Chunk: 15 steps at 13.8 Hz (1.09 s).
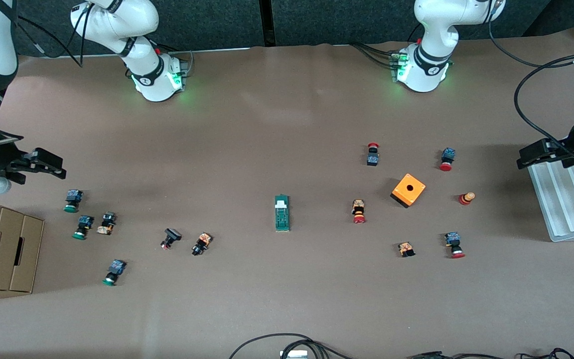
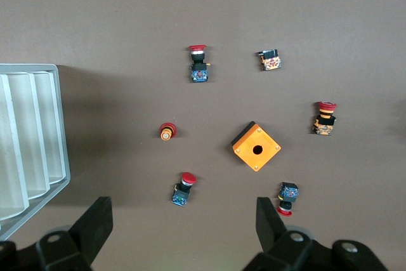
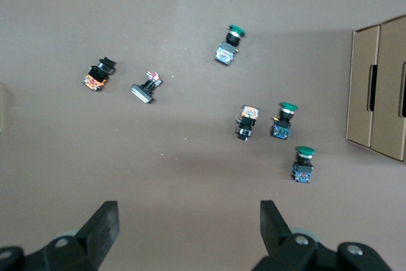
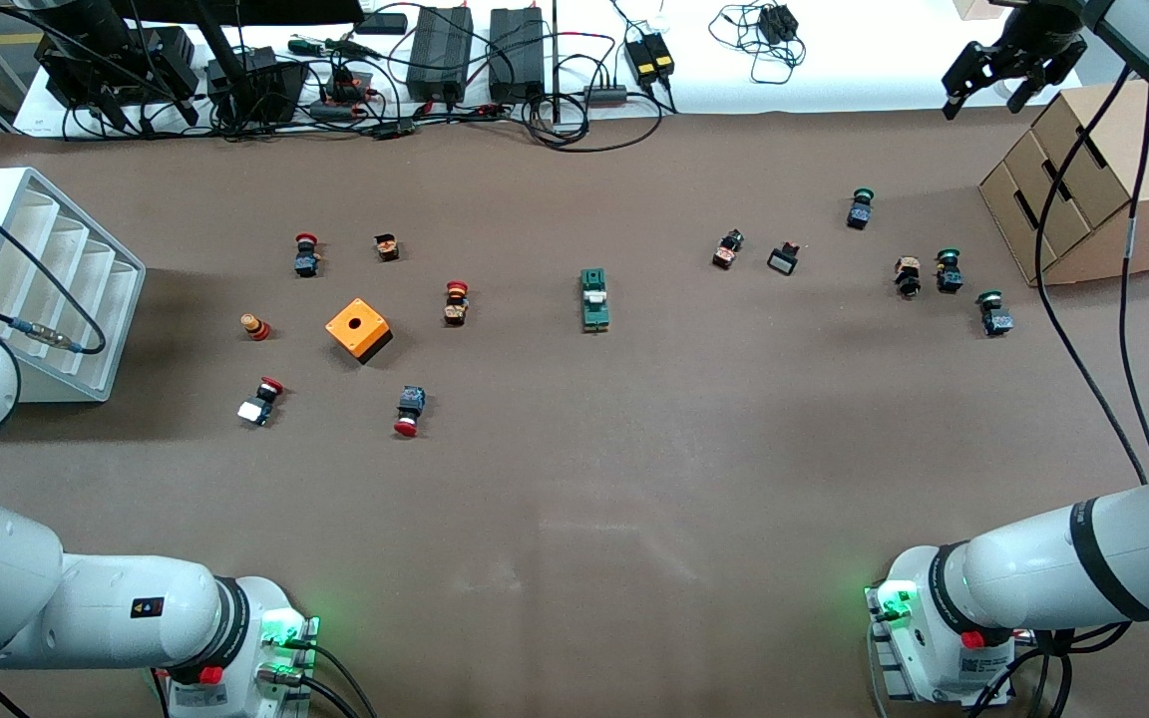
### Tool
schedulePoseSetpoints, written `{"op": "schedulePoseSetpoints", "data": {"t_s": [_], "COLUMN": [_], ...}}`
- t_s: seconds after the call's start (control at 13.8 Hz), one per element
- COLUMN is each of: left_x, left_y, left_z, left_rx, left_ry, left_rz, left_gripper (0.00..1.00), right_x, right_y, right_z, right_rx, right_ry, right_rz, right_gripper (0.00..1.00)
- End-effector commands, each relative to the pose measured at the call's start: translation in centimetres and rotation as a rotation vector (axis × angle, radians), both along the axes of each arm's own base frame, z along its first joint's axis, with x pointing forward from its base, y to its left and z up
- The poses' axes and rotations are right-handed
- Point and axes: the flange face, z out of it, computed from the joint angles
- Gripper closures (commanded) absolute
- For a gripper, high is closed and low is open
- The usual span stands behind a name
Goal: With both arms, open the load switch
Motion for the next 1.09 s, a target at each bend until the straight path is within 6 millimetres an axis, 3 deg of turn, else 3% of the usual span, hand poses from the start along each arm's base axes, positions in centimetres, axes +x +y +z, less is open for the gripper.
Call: {"op": "schedulePoseSetpoints", "data": {"t_s": [0.0, 0.07, 0.36, 1.02], "left_x": [0.31, 0.20, 0.14, 0.45], "left_y": [-1.20, -1.94, -1.05, -1.75], "left_z": [0.89, 0.97, 0.72, 0.70], "left_rx": [0.052, 0.068, 0.054, 0.045], "left_ry": [-0.037, -0.044, -0.031, -0.036], "left_rz": [-0.044, -0.055, -0.040, -0.049], "left_gripper": [0.00, 0.00, 0.00, 0.00], "right_x": [-0.10, -0.04, 0.01, 0.22], "right_y": [-1.61, -1.52, -1.51, -1.35], "right_z": [-0.09, -0.16, -0.12, -0.02], "right_rx": [-0.001, -0.001, 0.000, -0.002], "right_ry": [0.011, 0.011, 0.006, -0.007], "right_rz": [-0.002, 0.000, 0.000, 0.001], "right_gripper": [0.01, 0.01, 0.01, 0.01]}}
